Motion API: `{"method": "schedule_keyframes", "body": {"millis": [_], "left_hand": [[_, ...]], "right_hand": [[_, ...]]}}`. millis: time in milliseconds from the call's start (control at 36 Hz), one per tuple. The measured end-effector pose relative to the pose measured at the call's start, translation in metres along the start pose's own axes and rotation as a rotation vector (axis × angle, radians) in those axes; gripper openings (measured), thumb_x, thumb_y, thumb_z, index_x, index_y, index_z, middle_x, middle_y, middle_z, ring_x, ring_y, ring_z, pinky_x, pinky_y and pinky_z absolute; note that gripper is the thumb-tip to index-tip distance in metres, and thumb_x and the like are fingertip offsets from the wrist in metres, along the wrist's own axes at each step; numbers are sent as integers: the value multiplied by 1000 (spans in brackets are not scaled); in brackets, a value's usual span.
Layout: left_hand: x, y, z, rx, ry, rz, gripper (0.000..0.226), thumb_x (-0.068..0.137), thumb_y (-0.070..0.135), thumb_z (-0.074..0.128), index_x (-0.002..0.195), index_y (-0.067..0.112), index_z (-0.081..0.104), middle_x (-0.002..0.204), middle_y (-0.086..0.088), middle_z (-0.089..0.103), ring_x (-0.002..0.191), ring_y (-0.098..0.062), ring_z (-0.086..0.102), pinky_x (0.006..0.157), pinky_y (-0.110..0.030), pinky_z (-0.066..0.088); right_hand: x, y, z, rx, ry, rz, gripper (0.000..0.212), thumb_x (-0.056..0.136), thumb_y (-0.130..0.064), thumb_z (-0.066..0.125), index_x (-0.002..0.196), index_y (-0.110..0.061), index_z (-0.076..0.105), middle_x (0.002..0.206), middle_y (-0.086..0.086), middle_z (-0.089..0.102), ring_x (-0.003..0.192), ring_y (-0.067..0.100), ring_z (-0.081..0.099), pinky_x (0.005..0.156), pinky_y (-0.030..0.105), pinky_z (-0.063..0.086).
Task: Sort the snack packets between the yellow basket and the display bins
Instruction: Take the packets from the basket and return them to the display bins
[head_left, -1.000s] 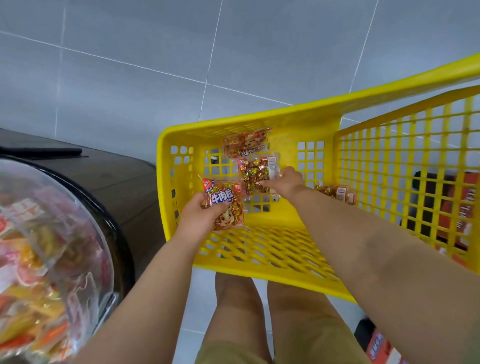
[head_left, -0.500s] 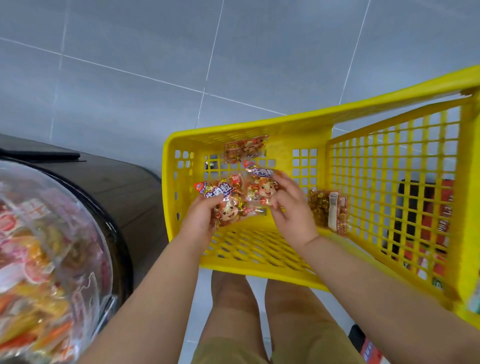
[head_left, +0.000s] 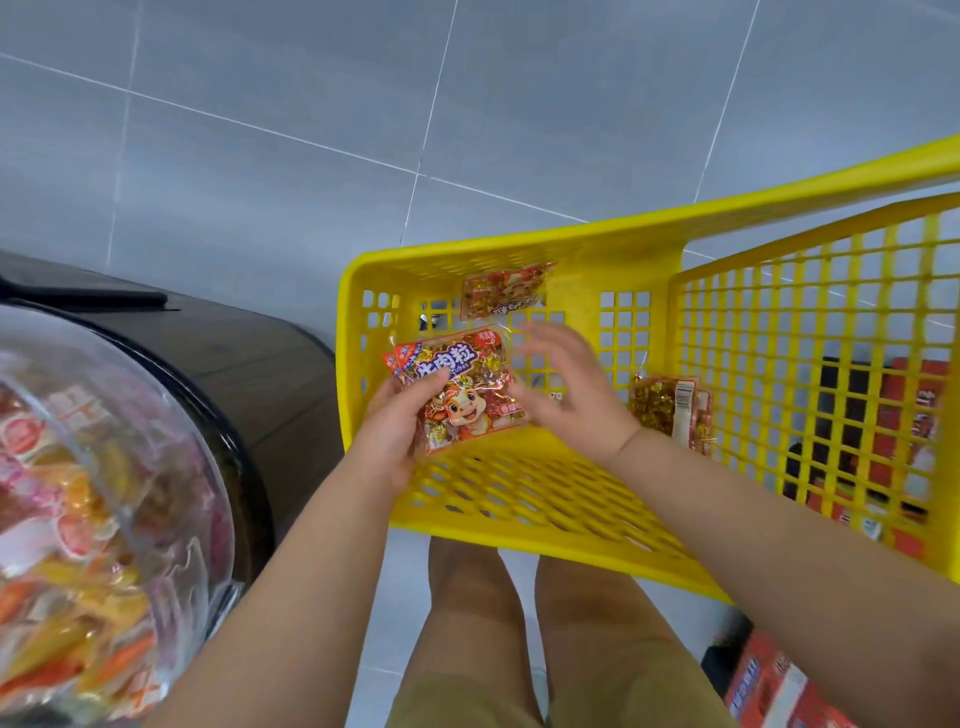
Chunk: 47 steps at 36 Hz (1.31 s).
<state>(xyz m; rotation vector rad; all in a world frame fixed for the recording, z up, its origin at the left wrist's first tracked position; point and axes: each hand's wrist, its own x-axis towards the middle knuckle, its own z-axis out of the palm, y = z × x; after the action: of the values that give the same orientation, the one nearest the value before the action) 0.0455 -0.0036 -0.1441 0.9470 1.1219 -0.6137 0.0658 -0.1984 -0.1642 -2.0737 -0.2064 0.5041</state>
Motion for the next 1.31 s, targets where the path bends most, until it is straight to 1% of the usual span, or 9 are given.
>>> {"method": "schedule_keyframes", "body": {"millis": [194,306,528,667,778,861,1000,1167,1306], "left_hand": [[-1,-6,-6,37,19,23,26,82,17,71,107,19,61,92,-4,76,81,-22,74,56,-31,57],[-2,-11,-11,66,44,33,28,81,18,73,105,21,59,90,-2,76,81,-22,74,59,-32,58],[-17,-16,-15,140,59,67,39,80,20,76,115,18,59,105,-6,73,92,-26,72,80,-43,58],[-38,-11,-15,132,75,146,35,77,21,78,107,25,61,102,-1,74,93,-24,72,81,-43,57],[-64,0,-17,155,46,186,34,78,19,77,109,21,63,106,-6,73,96,-28,70,90,-51,53],[-92,10,-18,183,35,216,30,81,17,75,108,20,63,106,-8,73,96,-29,70,91,-51,53],[-153,20,-26,196,52,282,25,83,15,73,104,21,62,109,-12,71,94,-30,70,81,-44,57],[-225,13,-42,76,105,401,16,86,8,67,96,19,60,94,-8,70,62,-13,70,47,-25,54],[-280,-18,-66,-176,172,479,34,86,8,66,120,11,59,107,-14,70,85,-27,70,76,-39,58]], "right_hand": [[70,45,-4,95,262,617,67,79,-30,74,135,-9,43,138,6,46,129,19,41,104,27,35],[92,47,18,200,195,646,72,72,-28,81,130,-13,42,122,-1,52,109,10,47,84,13,34],[81,44,20,239,177,711,40,73,-24,81,102,-20,54,79,-14,56,78,8,59,71,25,52],[36,27,0,334,124,776,18,75,-24,79,77,-27,61,74,-15,63,63,-7,57,44,4,39],[0,5,-26,369,137,789,30,79,-24,75,104,-11,65,98,1,69,86,11,66,77,24,54],[-26,-22,-45,423,167,755,13,82,-12,72,90,-15,63,82,-9,66,63,-9,63,54,8,47],[-64,-76,-70,493,156,708,21,84,-2,66,85,-22,60,74,-14,67,56,-6,64,41,10,43],[-89,-144,-89,600,184,554,29,82,-16,69,109,-20,59,91,-6,72,80,5,68,68,22,53],[-98,-190,-88,998,-51,589,13,94,-23,54,104,-20,61,86,-2,74,74,13,71,63,29,59]]}}
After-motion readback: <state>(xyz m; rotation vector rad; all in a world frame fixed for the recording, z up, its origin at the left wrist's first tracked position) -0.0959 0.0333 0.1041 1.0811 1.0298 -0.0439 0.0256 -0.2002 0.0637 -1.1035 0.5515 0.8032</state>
